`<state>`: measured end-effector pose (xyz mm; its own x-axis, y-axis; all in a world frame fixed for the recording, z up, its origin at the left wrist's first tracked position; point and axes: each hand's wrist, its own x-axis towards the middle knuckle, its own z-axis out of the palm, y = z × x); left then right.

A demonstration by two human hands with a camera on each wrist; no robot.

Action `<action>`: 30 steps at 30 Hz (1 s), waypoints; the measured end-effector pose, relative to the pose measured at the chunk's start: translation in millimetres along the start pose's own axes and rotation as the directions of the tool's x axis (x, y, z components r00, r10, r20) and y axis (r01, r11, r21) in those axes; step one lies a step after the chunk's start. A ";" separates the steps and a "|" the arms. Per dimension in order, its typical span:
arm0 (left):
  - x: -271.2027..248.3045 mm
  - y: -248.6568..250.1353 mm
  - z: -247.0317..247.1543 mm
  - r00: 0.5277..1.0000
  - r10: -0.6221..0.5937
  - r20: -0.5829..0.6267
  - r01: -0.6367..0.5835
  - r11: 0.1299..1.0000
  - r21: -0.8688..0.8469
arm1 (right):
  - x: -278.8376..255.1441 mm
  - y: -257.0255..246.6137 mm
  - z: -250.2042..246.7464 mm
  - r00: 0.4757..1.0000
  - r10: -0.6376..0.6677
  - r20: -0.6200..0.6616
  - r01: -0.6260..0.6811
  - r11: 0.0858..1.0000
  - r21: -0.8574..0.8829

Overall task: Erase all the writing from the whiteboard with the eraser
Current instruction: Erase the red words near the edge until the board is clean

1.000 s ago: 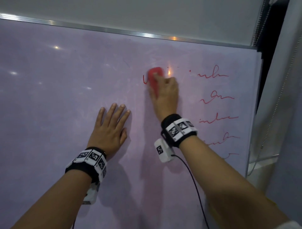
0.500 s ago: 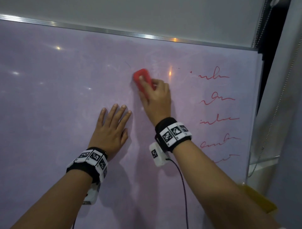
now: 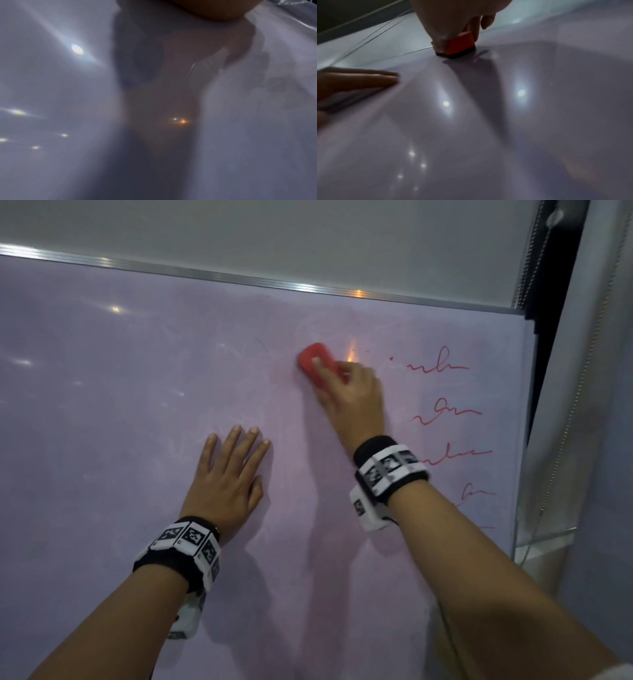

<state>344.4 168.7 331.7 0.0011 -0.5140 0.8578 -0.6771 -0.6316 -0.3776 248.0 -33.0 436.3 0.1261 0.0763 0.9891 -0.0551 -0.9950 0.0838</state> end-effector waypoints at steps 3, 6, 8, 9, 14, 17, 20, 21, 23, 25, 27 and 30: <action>-0.2 -0.4 2.0 1.000 0.010 -0.006 -0.010 1.000 0.000 | -6.4 66.9 -16.6 0.887 0.459 -0.051 -0.461 0.886 -0.044; 0.0 -0.4 3.3 1.000 0.018 -0.013 -0.018 1.000 0.002 | -9.9 89.5 -23.4 0.631 0.772 -0.075 -0.774 0.634 0.005; 0.0 0.0 2.6 1.000 0.016 -0.010 -0.016 1.000 0.012 | -8.0 73.3 -19.5 0.682 0.730 -0.038 -0.730 0.683 0.017; 0.3 0.5 1.9 1.000 0.012 -0.005 -0.012 1.000 0.015 | -9.8 61.0 -16.9 0.786 0.618 -0.010 -0.618 0.786 0.013; 2.1 0.3 -2.3 1.000 0.005 -0.005 -0.005 1.000 0.013 | -25.9 76.5 -26.5 0.980 0.190 0.061 -0.184 0.978 -0.097; 3.2 3.2 -2.1 1.000 -0.010 -0.029 0.010 1.000 0.006 | -18.8 133.6 -43.8 0.856 0.517 0.022 -0.509 0.848 -0.147; 2.6 12.2 1.2 0.997 -0.077 -0.011 0.077 0.997 0.002 | -5.8 169.7 -59.8 0.612 0.790 -0.040 -0.790 0.608 -0.081; 2.7 13.5 2.7 0.996 -0.084 -0.003 0.084 0.996 0.008 | -0.7 170.4 -60.2 0.568 0.822 -0.049 -0.823 0.565 -0.062; 2.5 14.0 5.2 0.997 -0.074 0.004 0.074 0.997 0.018 | 5.2 154.6 -51.8 0.623 0.781 -0.028 -0.781 0.621 -0.067; 1.7 13.7 6.4 0.997 -0.072 -0.010 0.073 0.997 0.031 | -2.0 128.4 -35.9 0.833 0.553 0.012 -0.552 0.832 -0.064; 2.9 14.6 6.1 0.996 -0.082 -0.040 0.083 0.996 0.041 | -11.3 118.1 -29.2 0.962 0.267 0.051 -0.263 0.962 -0.075; 4.9 16.5 3.6 0.995 -0.080 -0.064 0.083 0.996 0.045 | -8.9 149.7 -39.7 0.955 0.296 0.000 -0.290 0.935 -0.202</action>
<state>335.9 153.6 328.4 0.0078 -0.4236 0.9058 -0.6411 -0.6973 -0.3206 199.3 -180.0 444.8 0.1038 -0.2220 0.9695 -0.2878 -0.9398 -0.1844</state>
